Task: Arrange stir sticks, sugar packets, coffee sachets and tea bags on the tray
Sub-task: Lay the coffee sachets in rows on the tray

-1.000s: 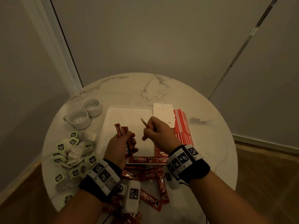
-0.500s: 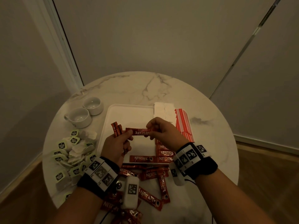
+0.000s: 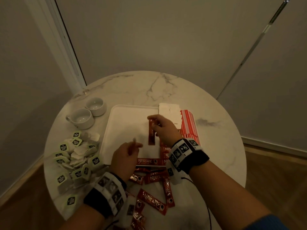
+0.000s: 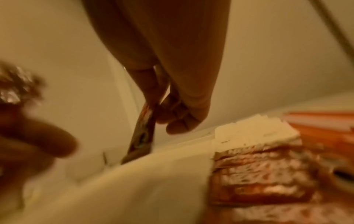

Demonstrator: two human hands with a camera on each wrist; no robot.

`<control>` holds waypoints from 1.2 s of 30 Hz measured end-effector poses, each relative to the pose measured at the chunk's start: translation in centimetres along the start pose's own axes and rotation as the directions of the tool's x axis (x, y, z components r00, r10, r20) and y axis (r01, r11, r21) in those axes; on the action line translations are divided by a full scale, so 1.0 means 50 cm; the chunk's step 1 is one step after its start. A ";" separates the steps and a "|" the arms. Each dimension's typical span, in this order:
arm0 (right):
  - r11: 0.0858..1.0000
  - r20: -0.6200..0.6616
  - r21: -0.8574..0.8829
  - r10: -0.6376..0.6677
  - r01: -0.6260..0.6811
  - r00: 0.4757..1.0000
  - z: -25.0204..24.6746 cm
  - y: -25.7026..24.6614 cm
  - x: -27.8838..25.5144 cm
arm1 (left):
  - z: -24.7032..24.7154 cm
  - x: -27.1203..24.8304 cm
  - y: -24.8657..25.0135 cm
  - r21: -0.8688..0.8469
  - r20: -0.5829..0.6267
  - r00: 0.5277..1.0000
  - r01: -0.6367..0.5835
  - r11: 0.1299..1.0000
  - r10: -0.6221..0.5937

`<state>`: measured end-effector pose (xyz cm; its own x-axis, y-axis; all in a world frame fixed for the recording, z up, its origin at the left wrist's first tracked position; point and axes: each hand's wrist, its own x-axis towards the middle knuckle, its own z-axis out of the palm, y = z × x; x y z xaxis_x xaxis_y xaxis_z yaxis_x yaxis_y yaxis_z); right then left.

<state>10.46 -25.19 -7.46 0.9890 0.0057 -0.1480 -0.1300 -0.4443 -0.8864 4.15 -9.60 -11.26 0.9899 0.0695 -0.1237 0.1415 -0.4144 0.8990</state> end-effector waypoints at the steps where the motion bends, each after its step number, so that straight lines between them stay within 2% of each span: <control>1: 0.992 0.069 -0.129 -0.001 0.010 0.998 0.004 0.002 0.003 | -0.001 -0.011 -0.006 0.125 0.048 0.993 -0.109 0.986 0.104; 3: 0.934 0.201 -0.350 0.004 0.068 0.980 0.016 0.007 0.006 | 0.000 -0.026 -0.016 0.339 0.225 0.956 -0.256 0.905 0.186; 6: 0.857 0.333 -0.493 0.027 0.149 0.943 0.035 0.016 0.010 | 0.006 -0.041 -0.017 0.572 0.412 0.903 -0.358 0.738 0.119; 9: 0.787 0.399 -0.581 0.057 0.205 0.915 0.056 0.024 0.024 | 0.013 -0.055 -0.004 0.592 0.478 0.872 -0.410 0.694 0.107; 13: 0.752 0.461 -0.615 0.101 0.235 0.882 0.072 0.028 0.031 | 0.016 -0.065 0.004 0.665 0.480 0.873 -0.426 0.613 0.085; 22: 0.695 0.435 -0.655 0.023 0.298 0.900 0.064 0.035 0.023 | 0.019 -0.070 0.008 0.646 0.483 0.870 -0.430 0.630 0.098; 33: 0.696 0.466 -0.655 0.065 0.294 0.883 0.066 0.039 0.016 | 0.020 -0.071 0.011 0.651 0.481 0.871 -0.428 0.627 0.096; 36: 0.728 0.450 -0.626 0.045 0.279 0.892 0.059 0.041 0.017 | 0.017 -0.072 0.017 0.658 0.482 0.870 -0.440 0.611 0.107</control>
<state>10.84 -23.45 -10.71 0.8441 0.3883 -0.3698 0.2253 -0.8827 -0.4124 0.70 -10.98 -10.43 0.8812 -0.4214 -0.2143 -0.3418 -0.8811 0.3269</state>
